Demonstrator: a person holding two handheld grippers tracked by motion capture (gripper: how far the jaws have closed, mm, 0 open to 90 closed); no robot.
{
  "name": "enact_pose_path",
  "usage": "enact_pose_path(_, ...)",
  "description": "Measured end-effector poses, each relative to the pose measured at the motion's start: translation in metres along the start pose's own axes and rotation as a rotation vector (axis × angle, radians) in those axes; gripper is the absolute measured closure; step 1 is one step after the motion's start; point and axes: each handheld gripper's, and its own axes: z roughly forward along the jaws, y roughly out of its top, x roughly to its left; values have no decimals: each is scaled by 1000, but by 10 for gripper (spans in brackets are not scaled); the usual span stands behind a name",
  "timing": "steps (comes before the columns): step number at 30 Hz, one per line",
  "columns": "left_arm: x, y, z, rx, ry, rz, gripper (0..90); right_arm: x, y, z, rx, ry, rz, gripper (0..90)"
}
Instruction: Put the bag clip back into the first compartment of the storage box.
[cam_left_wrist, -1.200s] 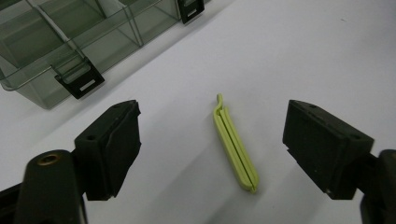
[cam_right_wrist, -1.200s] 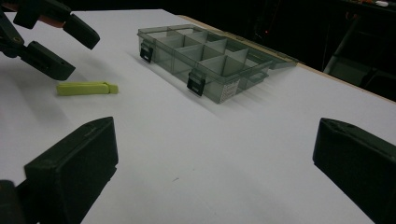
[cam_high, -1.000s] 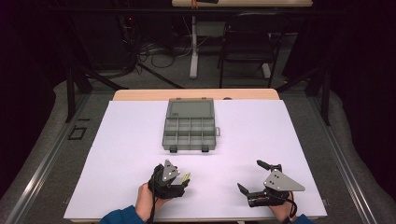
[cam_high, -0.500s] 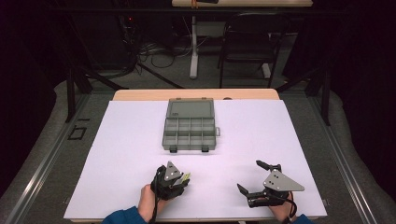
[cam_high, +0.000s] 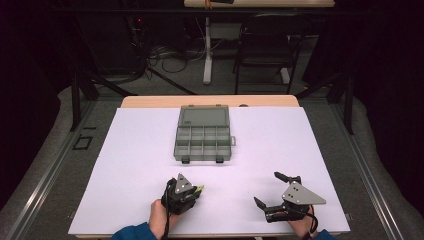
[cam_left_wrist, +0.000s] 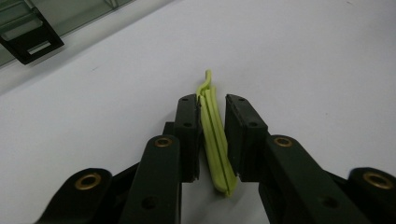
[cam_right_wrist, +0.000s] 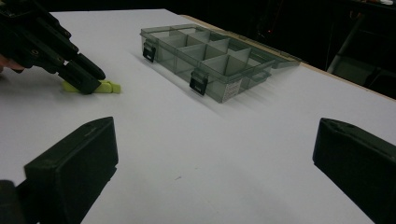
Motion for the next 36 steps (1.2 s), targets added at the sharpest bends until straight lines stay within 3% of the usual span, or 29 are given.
enact_pose_path(36,10,1,-13,-45,3,13,798,0,0,-1,0,-1,7,0)
